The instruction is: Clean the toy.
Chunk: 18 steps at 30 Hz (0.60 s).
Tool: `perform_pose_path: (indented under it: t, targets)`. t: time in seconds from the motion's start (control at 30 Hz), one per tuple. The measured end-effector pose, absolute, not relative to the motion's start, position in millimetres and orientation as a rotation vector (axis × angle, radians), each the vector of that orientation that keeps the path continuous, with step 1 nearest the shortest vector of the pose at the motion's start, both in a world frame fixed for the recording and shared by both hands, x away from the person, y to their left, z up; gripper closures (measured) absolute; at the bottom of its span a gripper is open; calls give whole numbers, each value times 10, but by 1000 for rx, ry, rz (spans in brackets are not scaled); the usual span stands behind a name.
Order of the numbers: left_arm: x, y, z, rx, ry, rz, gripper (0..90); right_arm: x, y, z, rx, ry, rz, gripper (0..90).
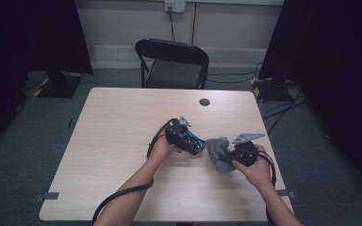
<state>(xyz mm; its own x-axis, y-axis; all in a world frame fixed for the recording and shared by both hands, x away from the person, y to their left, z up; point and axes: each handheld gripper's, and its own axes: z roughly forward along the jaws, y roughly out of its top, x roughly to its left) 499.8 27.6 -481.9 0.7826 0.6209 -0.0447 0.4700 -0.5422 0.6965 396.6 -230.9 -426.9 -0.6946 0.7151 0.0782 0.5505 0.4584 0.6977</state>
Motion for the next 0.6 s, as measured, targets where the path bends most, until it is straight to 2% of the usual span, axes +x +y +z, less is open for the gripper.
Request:
perform_pose_path:
  t: [0.2, 0.6]
  targets:
    - [4996, 277, -4819, 2247, 807, 266, 0, 4142, -2415, -4336, 1154, 2402, 976, 789]
    - [4993, 281, -4820, 2246, 807, 267, 0, 4325, -2181, -4721, 1161, 2424, 852, 786]
